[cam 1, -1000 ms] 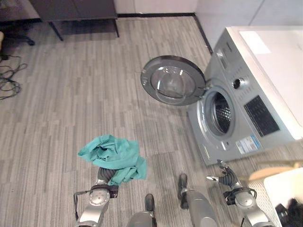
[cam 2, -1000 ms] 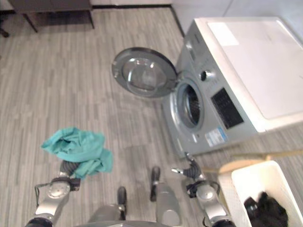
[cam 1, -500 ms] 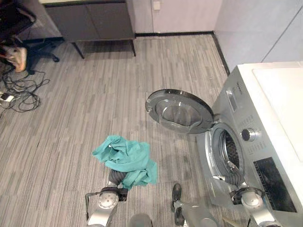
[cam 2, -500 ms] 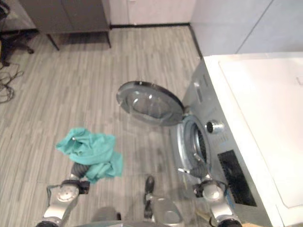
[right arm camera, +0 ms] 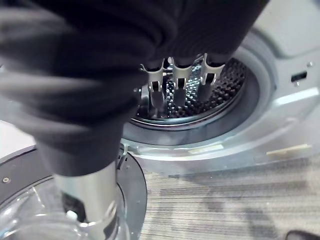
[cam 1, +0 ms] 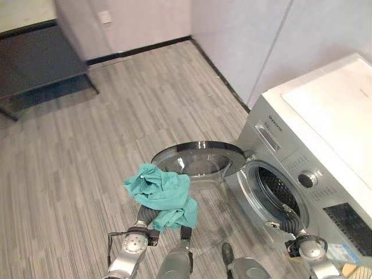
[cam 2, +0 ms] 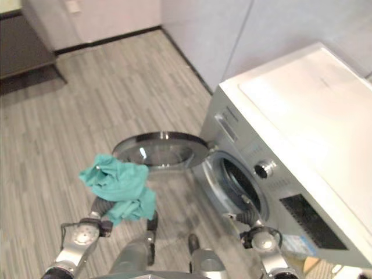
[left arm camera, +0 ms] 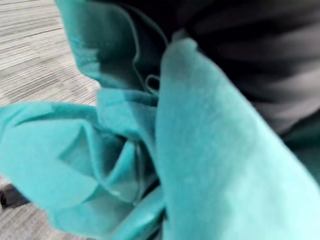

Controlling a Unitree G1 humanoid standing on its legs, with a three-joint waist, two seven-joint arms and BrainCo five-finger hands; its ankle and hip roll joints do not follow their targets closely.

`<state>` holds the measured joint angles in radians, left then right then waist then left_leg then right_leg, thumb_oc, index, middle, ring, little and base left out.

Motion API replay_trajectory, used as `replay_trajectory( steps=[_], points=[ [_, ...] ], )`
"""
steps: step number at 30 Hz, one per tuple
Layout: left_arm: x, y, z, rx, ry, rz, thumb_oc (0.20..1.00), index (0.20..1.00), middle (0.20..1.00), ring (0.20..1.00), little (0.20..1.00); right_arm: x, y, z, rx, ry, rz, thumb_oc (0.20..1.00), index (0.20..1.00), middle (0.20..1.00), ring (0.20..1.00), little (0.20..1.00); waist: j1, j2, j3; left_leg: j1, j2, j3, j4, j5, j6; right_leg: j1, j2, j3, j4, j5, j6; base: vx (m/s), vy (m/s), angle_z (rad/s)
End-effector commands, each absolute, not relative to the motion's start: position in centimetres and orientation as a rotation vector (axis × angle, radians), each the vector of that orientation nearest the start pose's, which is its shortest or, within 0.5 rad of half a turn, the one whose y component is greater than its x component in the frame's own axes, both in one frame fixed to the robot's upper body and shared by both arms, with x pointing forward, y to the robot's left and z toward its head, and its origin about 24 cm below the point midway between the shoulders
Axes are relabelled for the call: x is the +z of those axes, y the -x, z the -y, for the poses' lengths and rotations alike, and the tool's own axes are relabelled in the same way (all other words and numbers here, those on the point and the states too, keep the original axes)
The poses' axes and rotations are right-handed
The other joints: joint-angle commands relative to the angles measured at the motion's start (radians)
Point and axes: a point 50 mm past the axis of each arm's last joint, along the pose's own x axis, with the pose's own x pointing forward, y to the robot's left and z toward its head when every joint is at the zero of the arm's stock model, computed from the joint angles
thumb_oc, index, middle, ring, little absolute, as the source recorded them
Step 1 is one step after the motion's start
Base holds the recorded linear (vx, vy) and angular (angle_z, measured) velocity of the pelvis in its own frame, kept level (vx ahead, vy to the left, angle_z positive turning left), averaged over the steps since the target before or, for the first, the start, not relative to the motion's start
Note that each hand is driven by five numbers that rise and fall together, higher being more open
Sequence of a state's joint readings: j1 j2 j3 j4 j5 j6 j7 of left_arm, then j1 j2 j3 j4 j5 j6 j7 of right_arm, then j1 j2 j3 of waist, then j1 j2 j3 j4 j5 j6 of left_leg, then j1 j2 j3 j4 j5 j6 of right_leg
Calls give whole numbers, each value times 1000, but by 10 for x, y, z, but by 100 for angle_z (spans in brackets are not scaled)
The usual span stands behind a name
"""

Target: Grab the laundry basket,head to the washer,open it,put in the laundry and shut it.

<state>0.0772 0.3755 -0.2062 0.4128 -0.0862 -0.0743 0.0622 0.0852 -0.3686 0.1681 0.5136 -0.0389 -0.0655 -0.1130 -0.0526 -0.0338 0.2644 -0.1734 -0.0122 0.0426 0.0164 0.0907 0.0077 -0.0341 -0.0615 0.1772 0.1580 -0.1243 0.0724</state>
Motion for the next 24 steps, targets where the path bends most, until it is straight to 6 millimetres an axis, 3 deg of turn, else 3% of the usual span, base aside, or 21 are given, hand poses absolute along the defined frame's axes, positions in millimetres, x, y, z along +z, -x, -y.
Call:
replay_trajectory(
  steps=[1,3,4,6,10,15,16,17,19,21,22,23,24],
  points=[
    [-27,-218,-224,-68,-426,-302,200,200,200,200,200,-52,-218,218,19,448,-410,1000,1000,1000,1000,1000,24,-54,-27,-20,49,49,147,-144,-7,-38,3,-12,-13,40,40,53,214,-121],
    [-21,-223,-226,-64,-442,-272,200,200,200,200,200,-47,-226,212,41,454,-380,1000,1000,1000,1000,1000,29,-59,-23,-10,64,115,148,-160,-2,-80,-6,-44,10,61,53,10,138,-141],
    [-21,-223,-226,-64,-442,-272,200,200,200,200,200,-47,-227,211,41,454,-379,1000,1000,1000,1000,1000,31,-59,-25,-12,65,118,146,-156,-3,-84,-4,-41,9,65,53,5,117,-180],
    [-14,-229,-228,-64,-462,-243,200,200,200,200,200,-44,-230,206,58,455,-361,1000,1000,1000,1000,1000,33,-67,-12,28,85,205,135,-180,-4,-127,-28,-175,21,86,62,18,95,-144],
    [-12,-231,-227,-74,-464,-237,200,200,200,200,200,-47,-231,203,73,474,-370,1000,1000,1000,1000,1000,51,-62,-17,96,118,289,120,-219,-24,-143,-93,-502,42,70,43,102,-14,-131],
    [-14,-231,-218,-112,-463,-237,200,200,200,200,200,-53,-221,209,47,463,-401,1000,1000,1000,1000,1000,24,-69,-21,113,129,316,172,-241,-30,-114,-57,-481,-31,63,28,131,-182,-31],
    [-17,-230,-212,-130,-447,-245,200,200,200,200,200,-56,-212,219,11,458,-427,1000,1000,1000,1000,1000,6,-69,-19,90,189,338,309,-231,-59,-77,-33,-469,-75,66,4,168,-276,-4],
    [-18,-229,-211,-131,-441,-248,200,200,200,200,200,-56,-210,221,8,461,-431,1000,1000,1000,1000,1000,4,-67,-16,85,203,329,348,-217,-62,-69,-20,-461,-82,66,-6,205,-311,-22],
    [-21,-229,-208,-122,-421,-256,200,200,200,200,200,-56,-210,226,0,470,-437,1000,1000,1000,1000,1000,17,-57,-2,42,199,241,424,-181,-71,-48,15,-422,-101,57,-24,66,-70,-53],
    [-21,-229,-208,-123,-421,-256,200,200,200,200,200,-56,-210,226,-1,470,-437,1000,1000,1000,1000,1000,16,-56,-2,41,199,239,426,-181,-71,-48,15,-423,-102,57,-24,-8,-5,-90],
    [-22,-229,-205,-115,-403,-256,200,200,200,200,200,-57,-209,228,-10,465,-443,1000,1000,1000,1000,1000,23,-67,7,-15,146,153,401,-176,-47,-53,15,-386,-110,70,-29,3,26,-76],
    [-22,-230,-204,-112,-395,-255,200,200,200,200,200,-57,-210,230,-17,466,-443,1000,1000,1000,1000,1000,29,-70,14,-40,122,106,372,-193,-45,-50,16,-358,-111,69,-23,24,76,-78],
    [-23,-232,-202,-114,-400,-250,200,200,200,200,200,-58,-210,232,-26,467,-447,1000,1000,1000,1000,1000,34,-69,21,-65,107,48,290,-173,-55,-53,19,-326,-111,67,-16,58,108,-71]
  ],
)
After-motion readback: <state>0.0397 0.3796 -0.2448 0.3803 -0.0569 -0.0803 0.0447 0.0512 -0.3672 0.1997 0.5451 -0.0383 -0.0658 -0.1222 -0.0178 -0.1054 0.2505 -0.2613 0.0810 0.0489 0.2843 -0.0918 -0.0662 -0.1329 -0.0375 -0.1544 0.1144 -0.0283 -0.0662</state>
